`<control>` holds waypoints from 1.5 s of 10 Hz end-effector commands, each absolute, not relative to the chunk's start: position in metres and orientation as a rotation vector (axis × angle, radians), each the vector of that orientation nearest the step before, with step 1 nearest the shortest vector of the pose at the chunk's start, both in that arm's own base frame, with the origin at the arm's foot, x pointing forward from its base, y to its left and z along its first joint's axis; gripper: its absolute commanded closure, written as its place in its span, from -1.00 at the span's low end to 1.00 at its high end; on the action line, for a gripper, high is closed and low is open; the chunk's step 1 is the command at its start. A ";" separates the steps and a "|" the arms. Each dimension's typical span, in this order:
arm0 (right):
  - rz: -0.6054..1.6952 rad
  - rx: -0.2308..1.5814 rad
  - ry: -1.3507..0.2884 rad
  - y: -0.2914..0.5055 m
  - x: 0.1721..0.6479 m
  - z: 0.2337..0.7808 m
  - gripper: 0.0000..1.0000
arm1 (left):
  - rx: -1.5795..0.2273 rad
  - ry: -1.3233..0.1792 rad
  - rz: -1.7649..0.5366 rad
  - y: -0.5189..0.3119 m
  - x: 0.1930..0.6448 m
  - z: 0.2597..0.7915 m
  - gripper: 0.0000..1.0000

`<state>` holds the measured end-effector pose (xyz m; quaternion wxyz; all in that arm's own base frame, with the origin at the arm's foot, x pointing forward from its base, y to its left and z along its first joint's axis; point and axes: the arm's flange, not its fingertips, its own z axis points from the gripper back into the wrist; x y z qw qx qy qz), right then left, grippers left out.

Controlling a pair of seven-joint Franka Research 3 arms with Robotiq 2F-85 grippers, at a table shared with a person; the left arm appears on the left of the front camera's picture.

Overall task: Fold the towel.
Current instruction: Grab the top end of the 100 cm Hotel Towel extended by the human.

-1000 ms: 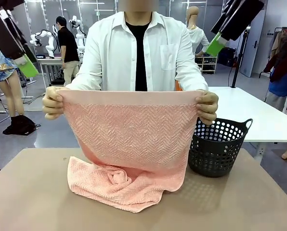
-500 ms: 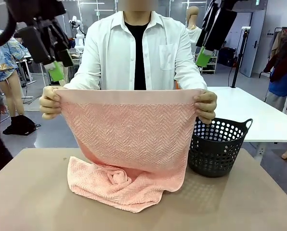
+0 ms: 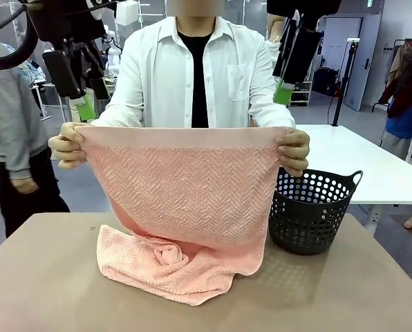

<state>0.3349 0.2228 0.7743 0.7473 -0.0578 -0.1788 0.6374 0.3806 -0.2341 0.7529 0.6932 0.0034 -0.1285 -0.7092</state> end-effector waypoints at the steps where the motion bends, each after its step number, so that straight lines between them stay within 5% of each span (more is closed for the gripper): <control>1: 1.421 -0.169 -0.399 0.226 0.343 0.762 -1.00 | 0.040 -0.252 -1.584 -0.240 0.382 0.751 -1.00; 15: 1.552 -0.117 -0.282 0.239 0.393 0.692 -1.00 | 0.050 -0.181 -1.518 -0.233 0.399 0.703 -1.00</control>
